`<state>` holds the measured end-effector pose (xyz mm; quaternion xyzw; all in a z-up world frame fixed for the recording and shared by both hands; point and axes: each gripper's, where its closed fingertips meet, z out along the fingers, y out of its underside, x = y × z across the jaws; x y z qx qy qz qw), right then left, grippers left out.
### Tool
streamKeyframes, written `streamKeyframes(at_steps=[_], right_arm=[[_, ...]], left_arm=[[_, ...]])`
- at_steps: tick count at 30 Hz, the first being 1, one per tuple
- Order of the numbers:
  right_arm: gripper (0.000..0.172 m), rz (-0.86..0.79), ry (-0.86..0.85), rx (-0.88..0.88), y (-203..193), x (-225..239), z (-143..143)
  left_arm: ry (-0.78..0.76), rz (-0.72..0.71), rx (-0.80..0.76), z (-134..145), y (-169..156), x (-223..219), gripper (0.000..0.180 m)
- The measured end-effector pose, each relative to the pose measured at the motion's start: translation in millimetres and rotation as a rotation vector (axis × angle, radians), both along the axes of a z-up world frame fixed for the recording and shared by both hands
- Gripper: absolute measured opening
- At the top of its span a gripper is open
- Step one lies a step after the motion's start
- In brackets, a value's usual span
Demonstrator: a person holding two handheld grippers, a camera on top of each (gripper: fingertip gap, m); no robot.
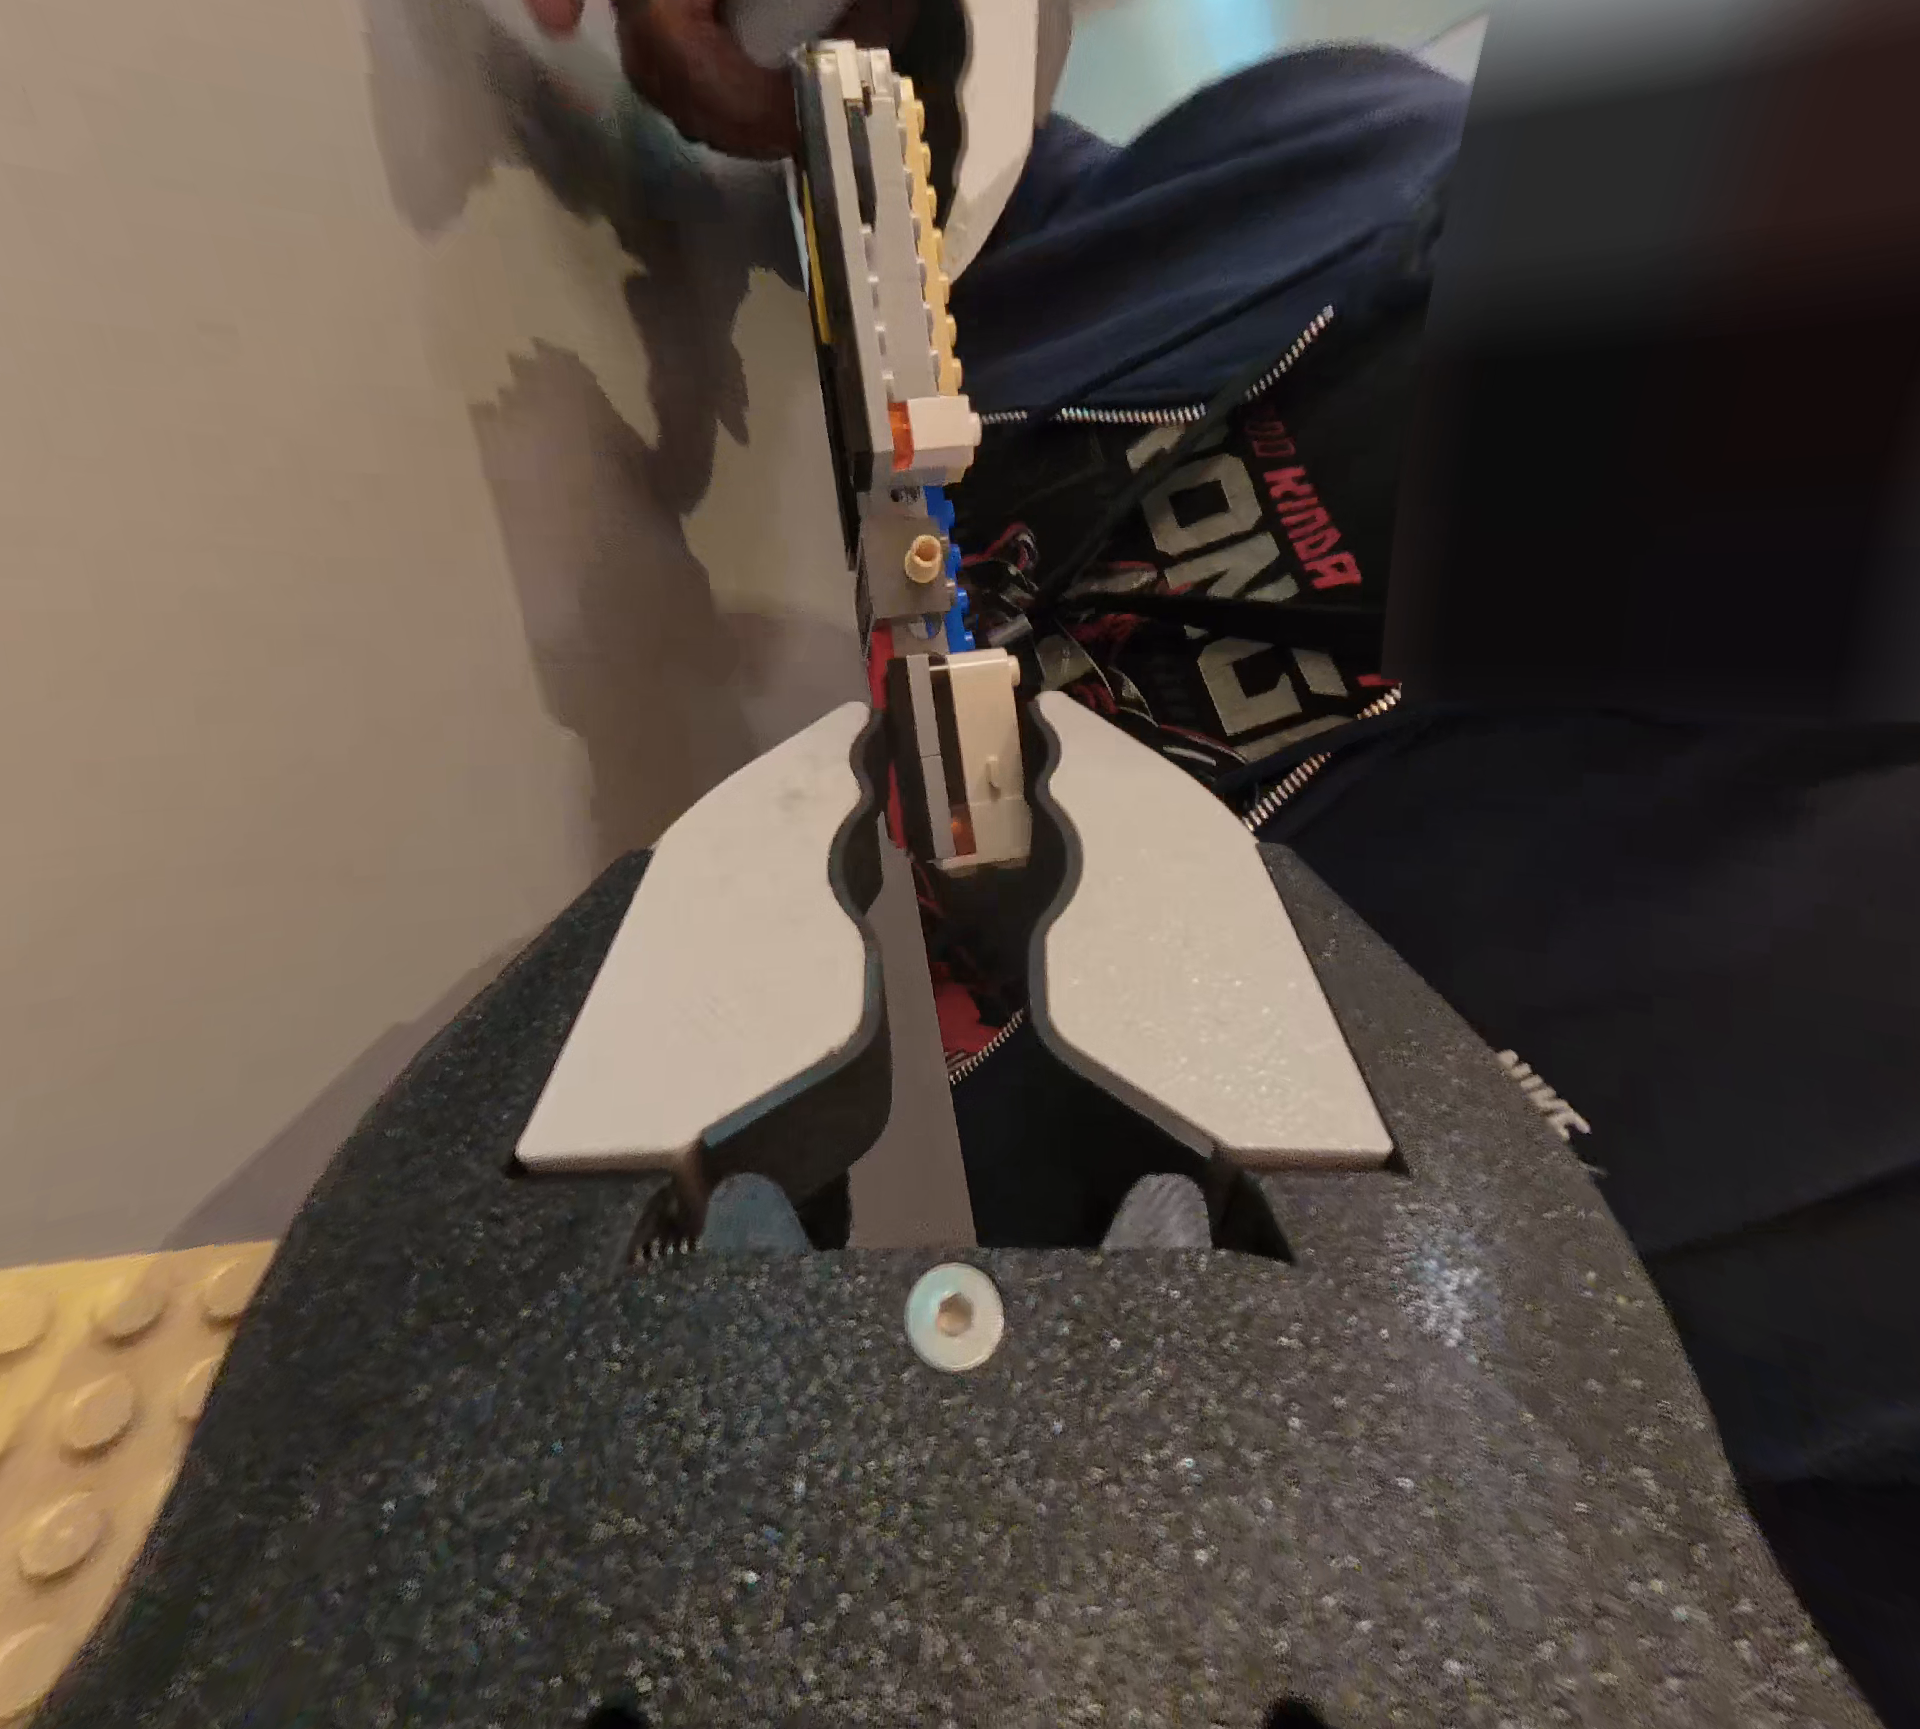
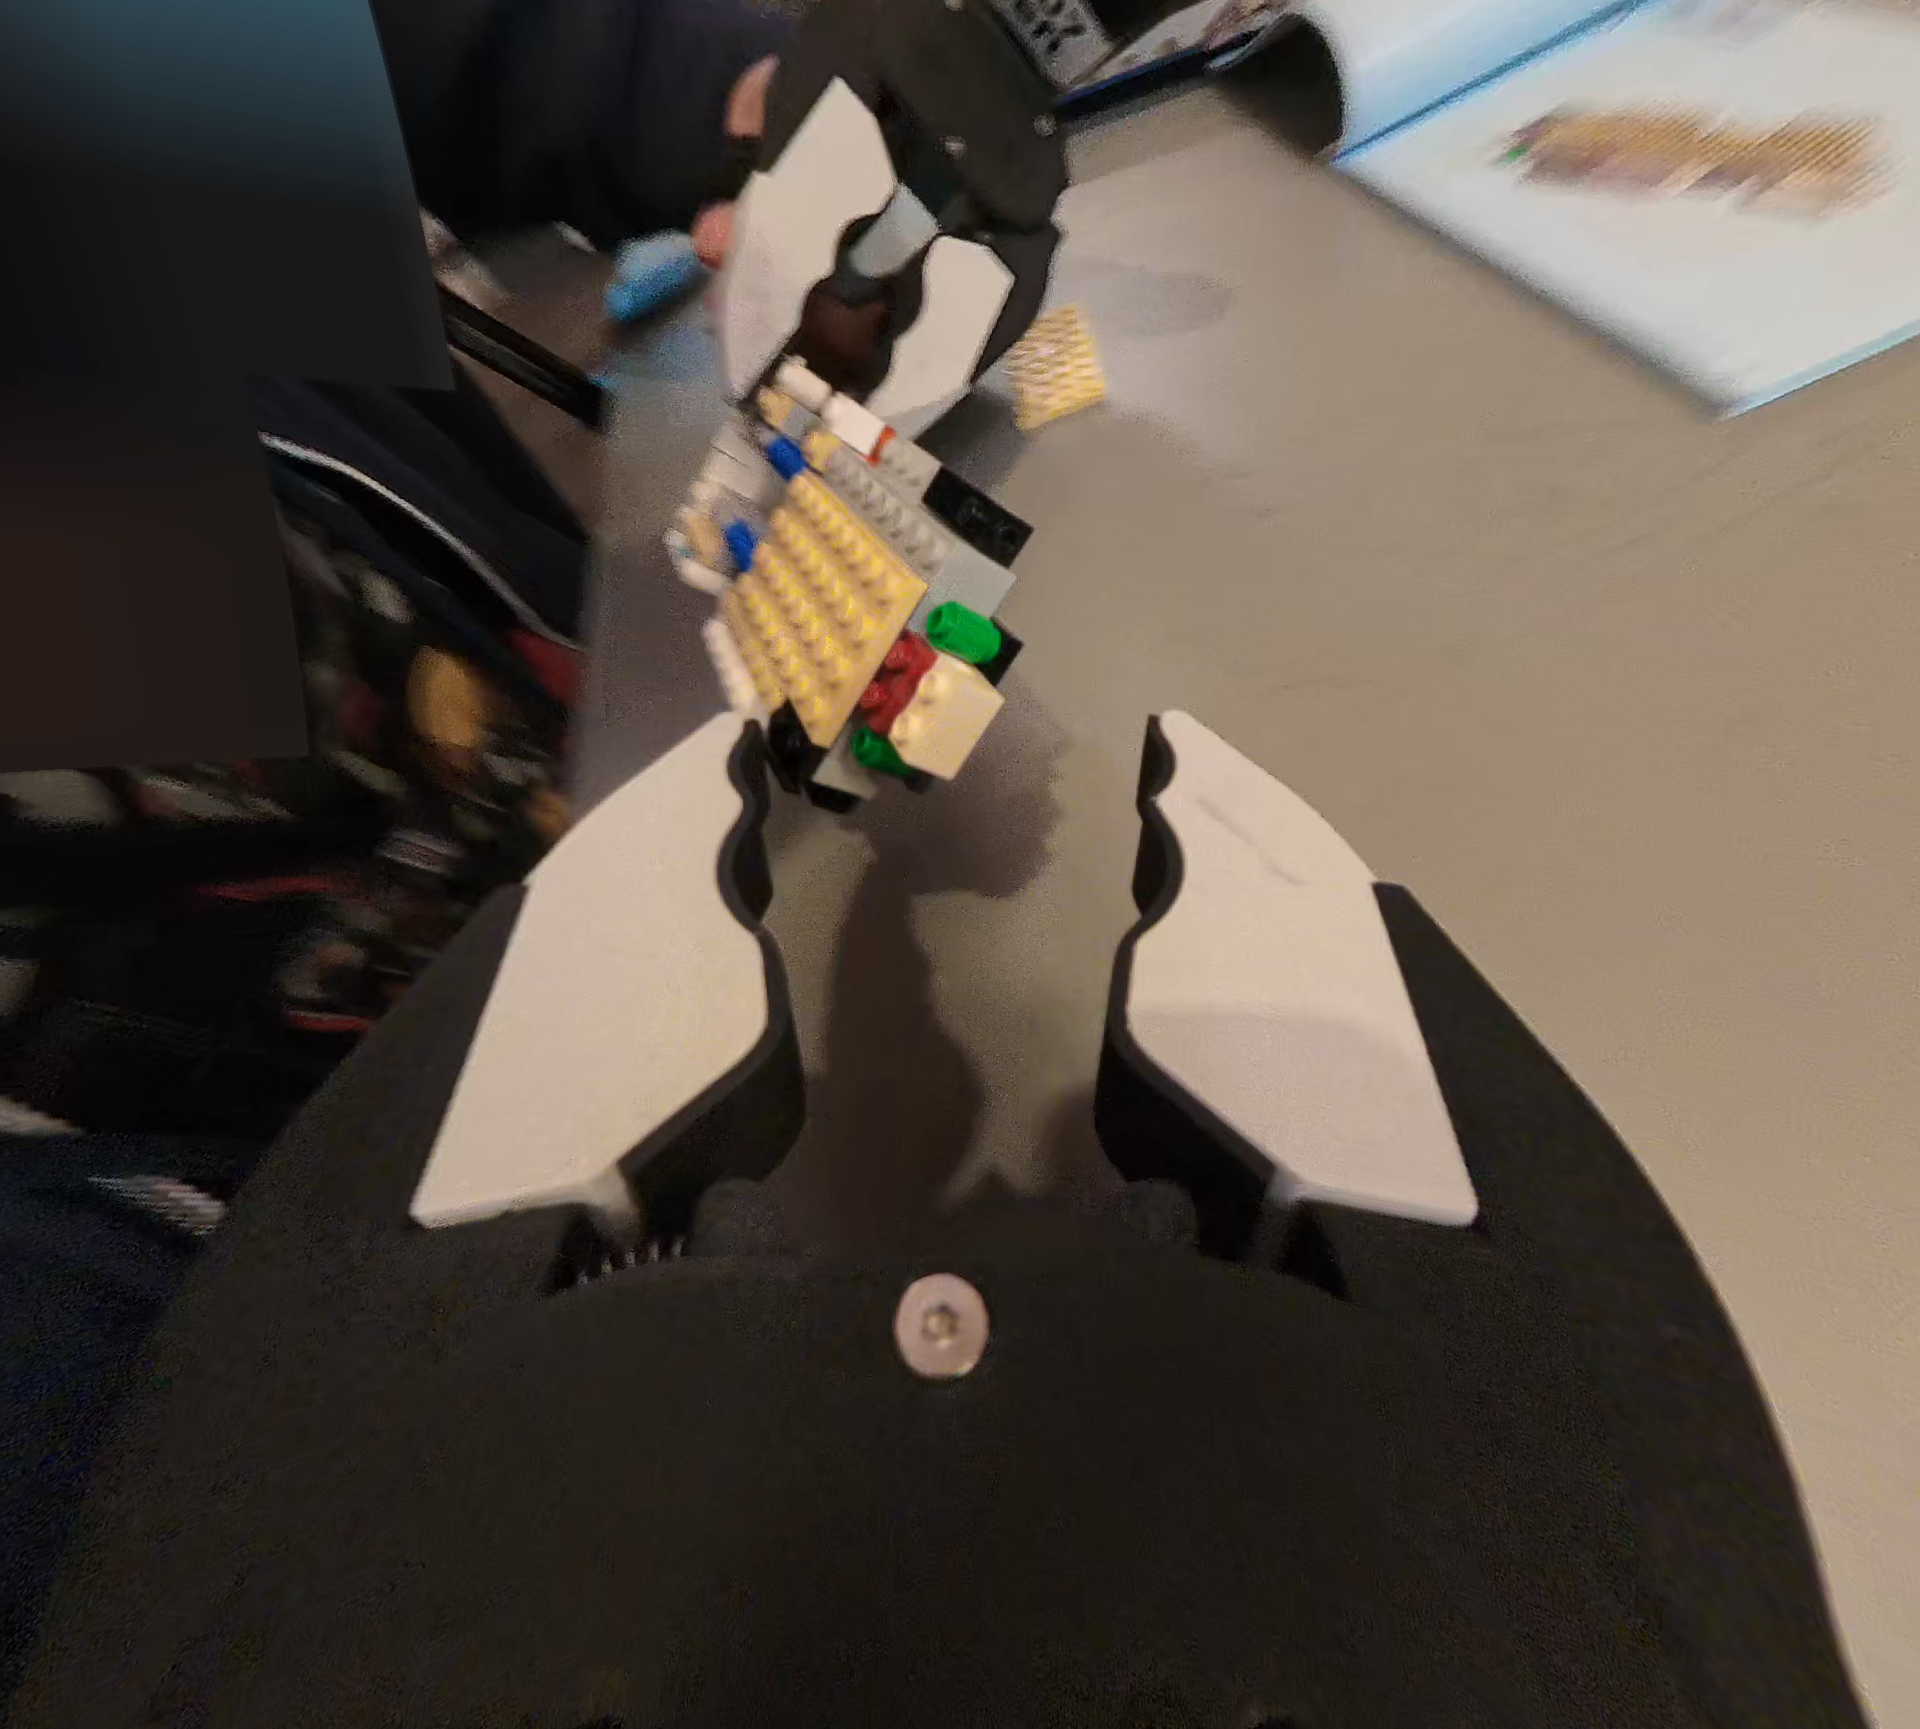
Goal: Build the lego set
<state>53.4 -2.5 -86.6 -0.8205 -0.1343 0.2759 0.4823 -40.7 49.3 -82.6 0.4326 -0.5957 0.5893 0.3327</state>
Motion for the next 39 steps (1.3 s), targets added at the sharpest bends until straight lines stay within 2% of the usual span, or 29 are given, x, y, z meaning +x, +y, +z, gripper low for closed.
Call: streamKeyframes(at_steps=[2,6,8,10,14,19,29,34,39], right_arm=[[0.075,-0.012,-0.286,0.093,1.0,15.9,-3.4],[0.08,0.091,-0.83,0.235,2.8,19.5,-7.9],[0.081,0.158,-1.038,0.265,6.9,18.3,-12.4],[0.082,0.221,-1.161,0.261,12.8,18.5,-17.8],[0.087,0.33,-1.217,0.251,25.3,14.1,-17.5],[0.095,0.505,-1.178,0.194,34.2,3.0,-13.9],[0.098,0.845,-1.272,0.033,40.9,-6.7,-32.1],[0.085,0.915,-1.282,-0.025,42.5,-10.6,-39.8],[0.083,0.9,-1.265,-0.058,46.1,-8.8,-40.8]], left_arm=[[0.053,0.071,-0.004,-4.6,4.8,9.2,0.024],[0.176,0.229,-0.033,-11.9,13.1,29.2,0.024],[0.201,0.288,-0.038,-14.1,16.7,35.4,0.024],[0.195,0.301,-0.042,-13.6,17.5,36.1,0.024],[0.175,0.289,-0.034,-11.8,12.9,32.4,0.024],[0.165,0.258,-0.045,-6.6,6.7,26.5,0.024],[0.139,0.206,-0.051,-6.5,-3.1,24.0,0.024],[0.112,0.186,-0.065,-3.2,-3.7,24.2,0.024],[0.107,0.194,-0.087,-5.3,1.3,25.9,0.025]])
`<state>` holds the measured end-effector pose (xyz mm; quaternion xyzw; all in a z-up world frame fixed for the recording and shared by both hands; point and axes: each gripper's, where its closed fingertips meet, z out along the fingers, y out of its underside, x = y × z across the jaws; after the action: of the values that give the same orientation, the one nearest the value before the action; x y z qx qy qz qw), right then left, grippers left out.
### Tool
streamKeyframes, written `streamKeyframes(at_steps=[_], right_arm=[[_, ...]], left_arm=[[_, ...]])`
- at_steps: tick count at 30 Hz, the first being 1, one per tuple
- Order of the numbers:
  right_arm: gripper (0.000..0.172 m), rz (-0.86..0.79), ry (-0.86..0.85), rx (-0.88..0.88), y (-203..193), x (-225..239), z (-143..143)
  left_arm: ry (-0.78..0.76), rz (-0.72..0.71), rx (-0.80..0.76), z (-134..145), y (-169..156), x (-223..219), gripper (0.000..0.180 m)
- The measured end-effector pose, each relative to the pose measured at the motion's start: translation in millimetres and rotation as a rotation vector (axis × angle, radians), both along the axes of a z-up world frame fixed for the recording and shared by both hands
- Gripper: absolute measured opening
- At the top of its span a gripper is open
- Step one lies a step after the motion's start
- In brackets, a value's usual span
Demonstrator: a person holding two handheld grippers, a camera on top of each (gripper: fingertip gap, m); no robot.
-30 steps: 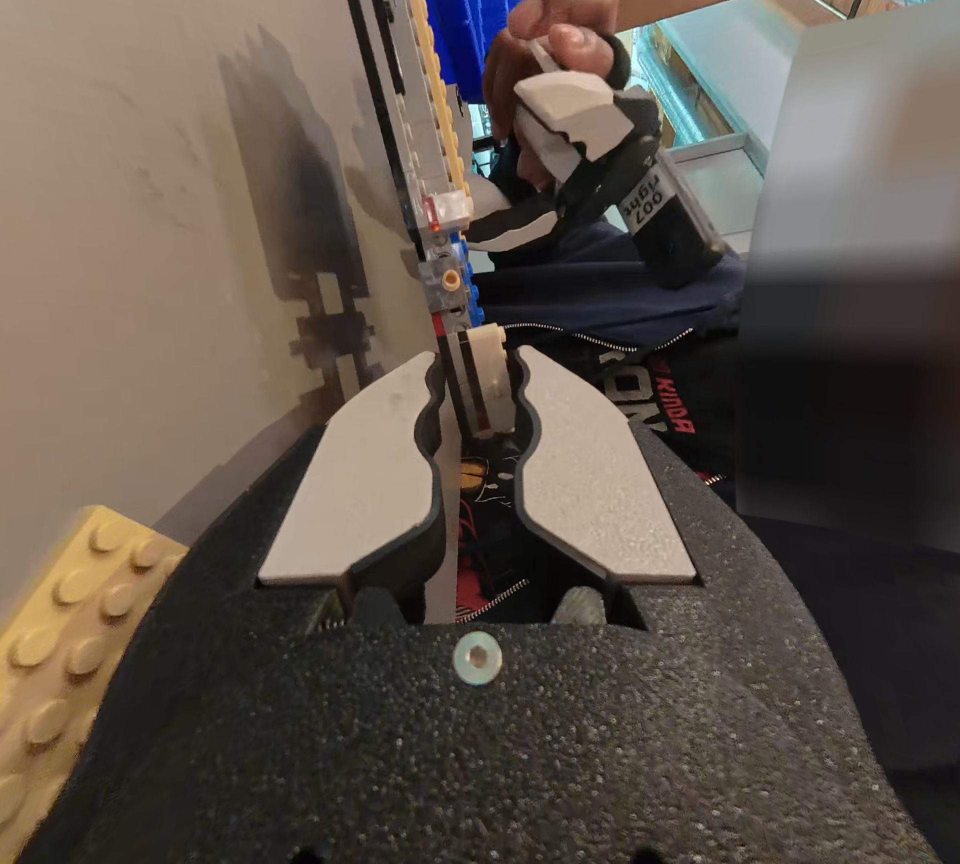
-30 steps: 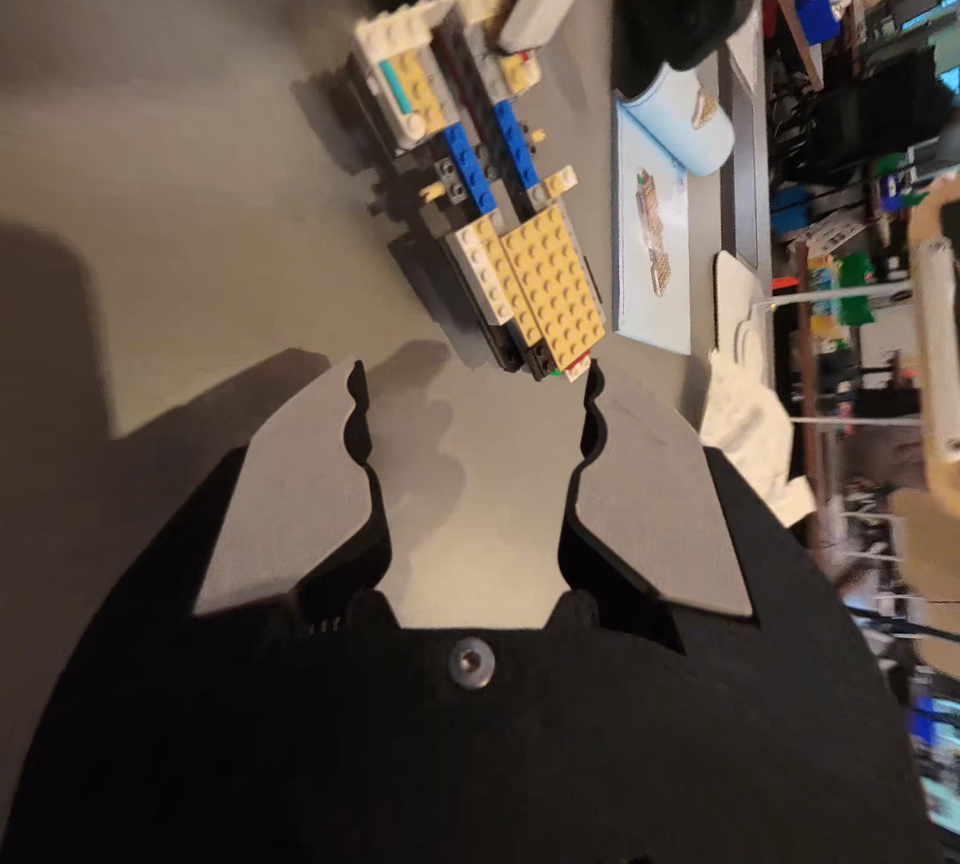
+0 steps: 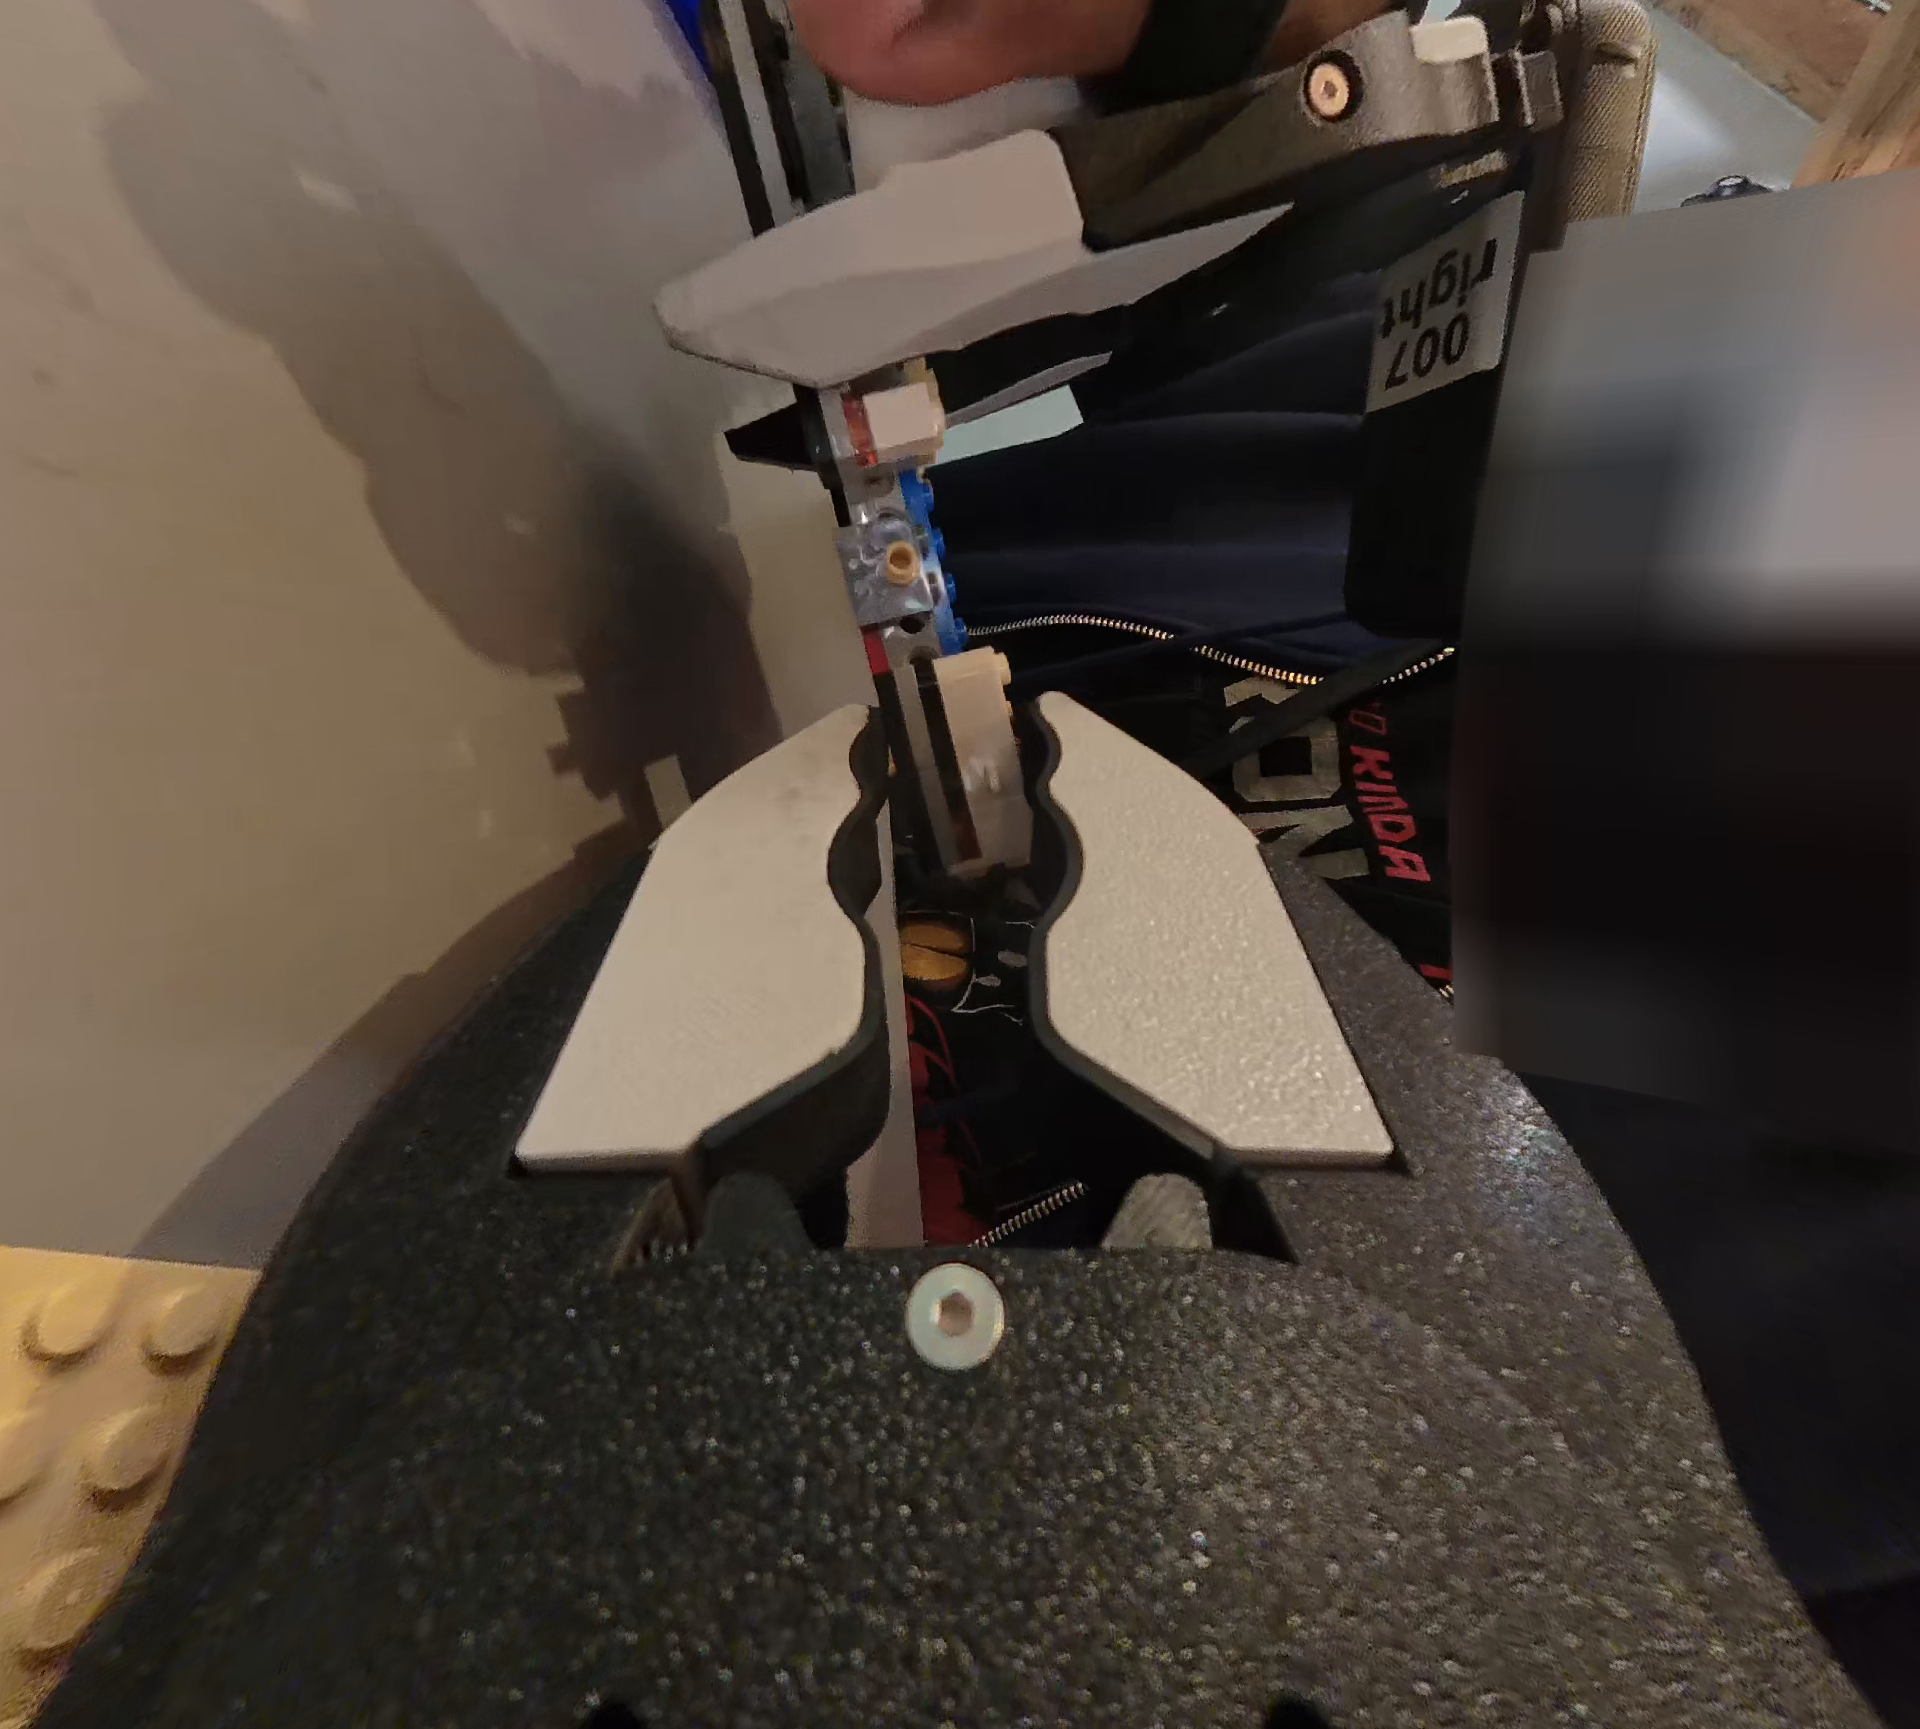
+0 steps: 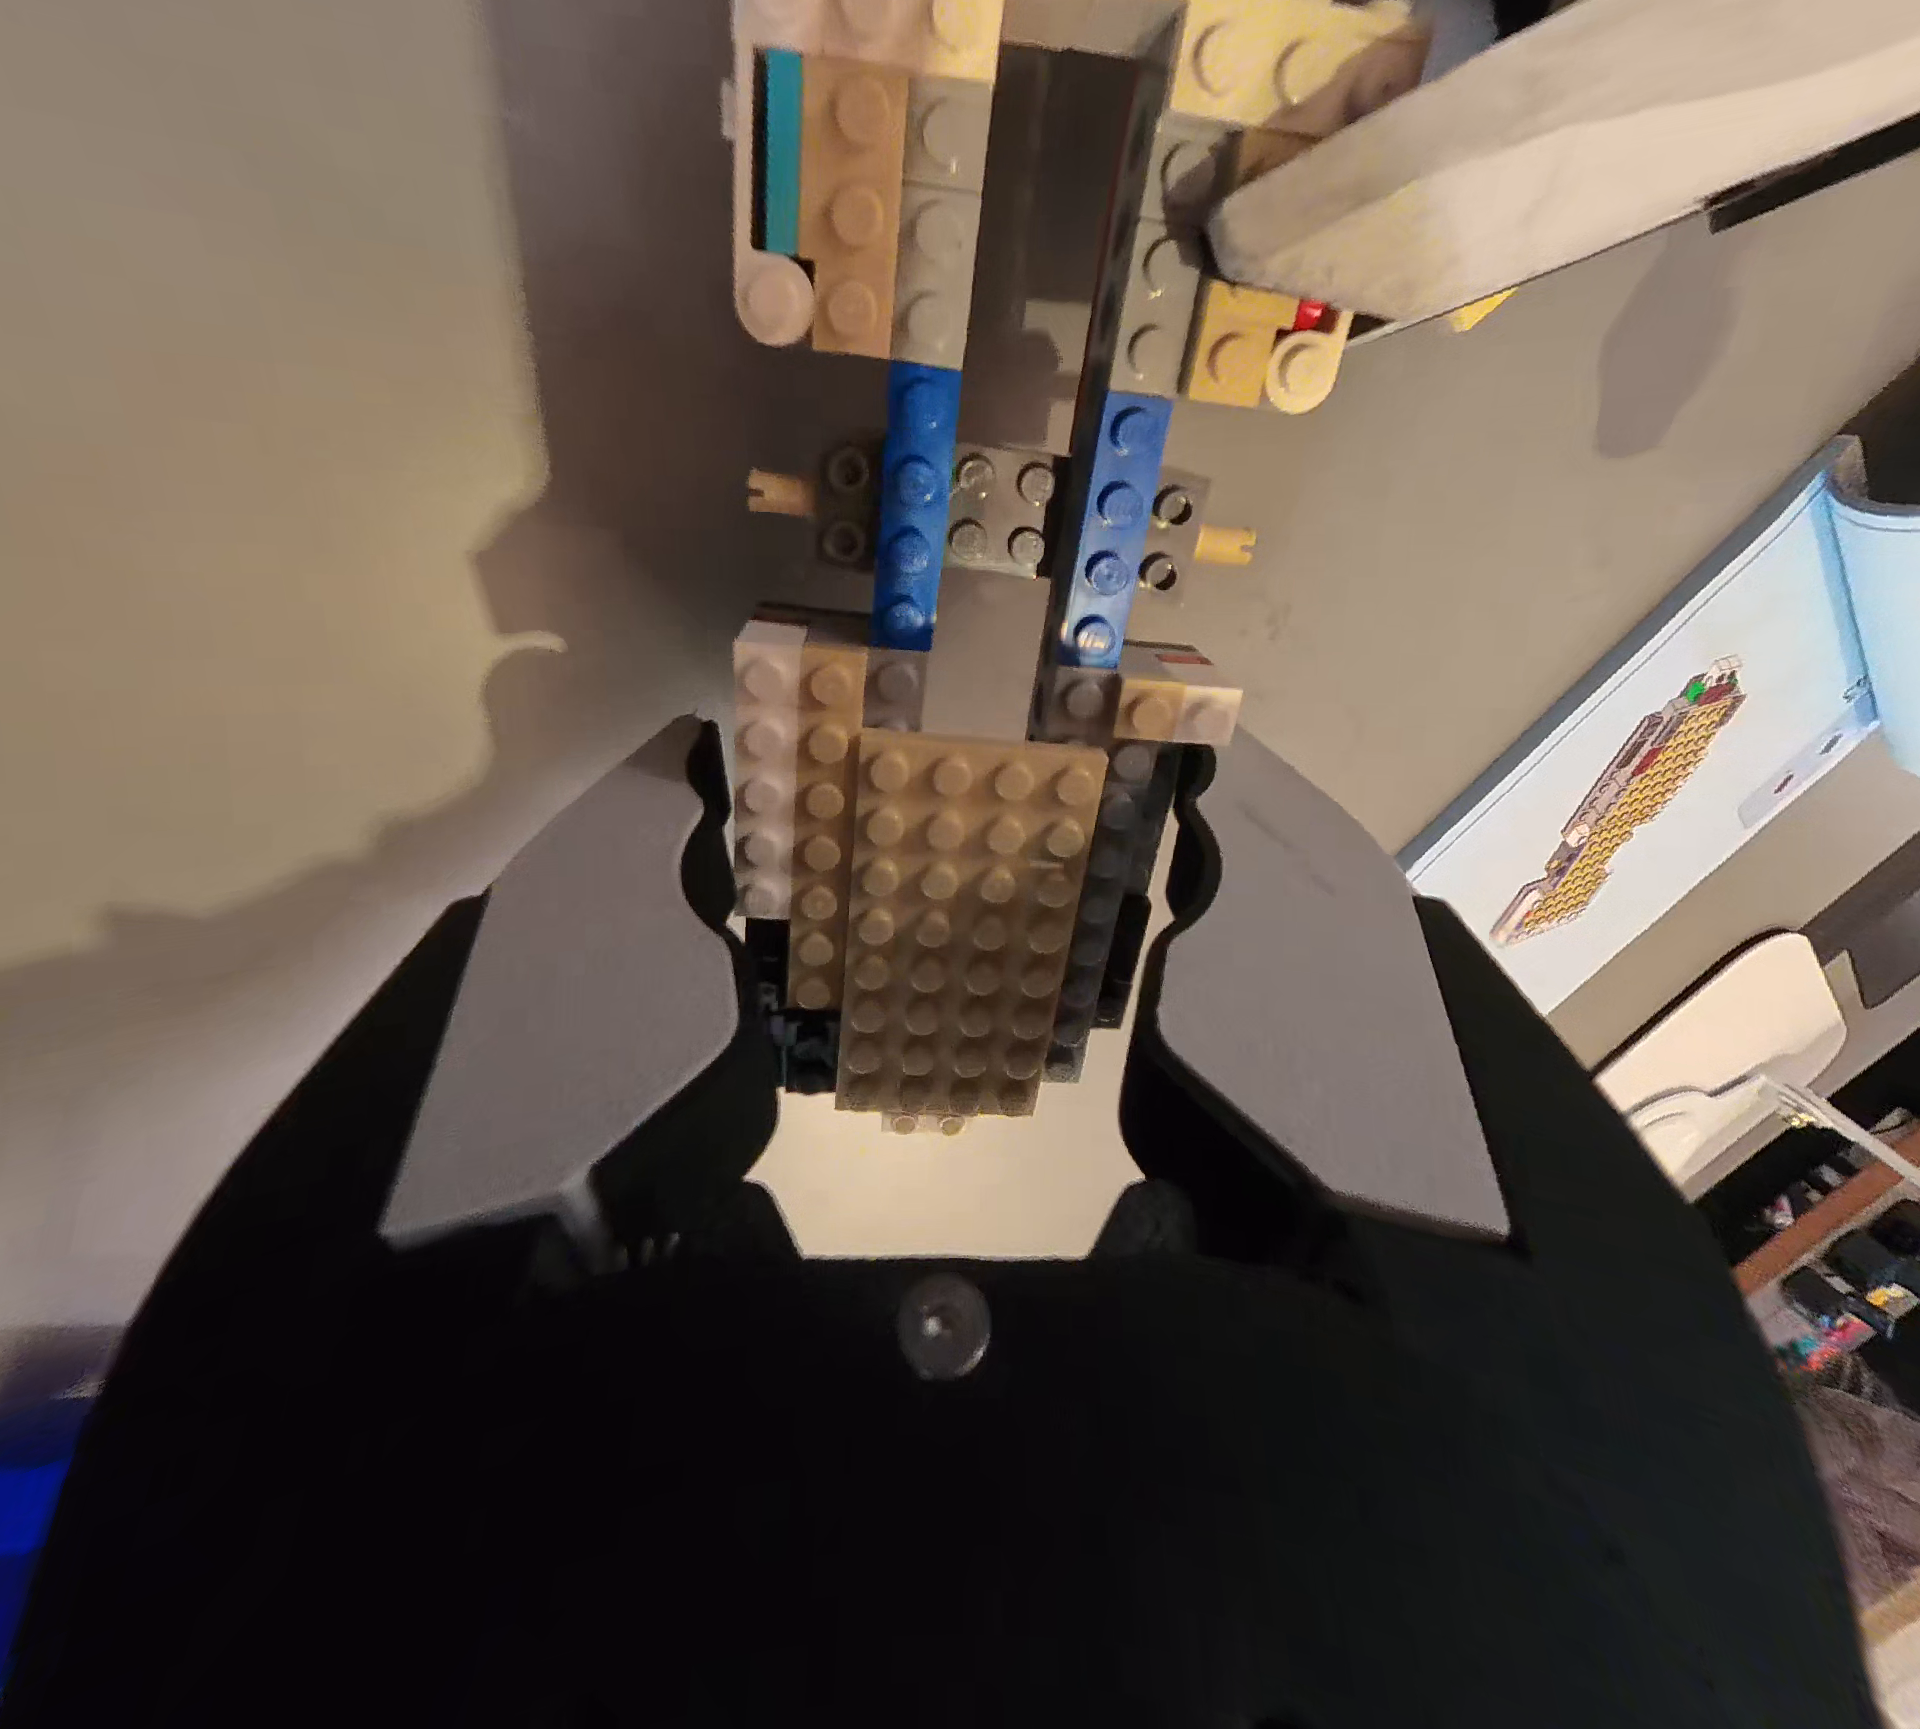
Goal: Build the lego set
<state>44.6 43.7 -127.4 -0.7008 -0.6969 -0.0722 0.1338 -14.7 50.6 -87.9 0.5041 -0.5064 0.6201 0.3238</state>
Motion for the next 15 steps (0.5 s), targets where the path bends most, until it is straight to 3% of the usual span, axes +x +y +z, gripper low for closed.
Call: streamKeyframes(at_steps=[3,8,15], right_arm=[[0.083,-0.037,0.021,0.002,1.9,2.9,1.1],[0.082,-0.117,0.114,0.012,4.9,3.3,9.1],[0.082,-0.192,0.204,0.031,6.6,6.3,9.3]], left_arm=[[-0.014,0.035,-0.029,4.1,4.2,3.9,0.029],[-0.003,0.125,-0.041,3.8,13.0,13.2,0.052],[0.011,0.248,-0.05,6.5,21.1,20.2,0.052]])
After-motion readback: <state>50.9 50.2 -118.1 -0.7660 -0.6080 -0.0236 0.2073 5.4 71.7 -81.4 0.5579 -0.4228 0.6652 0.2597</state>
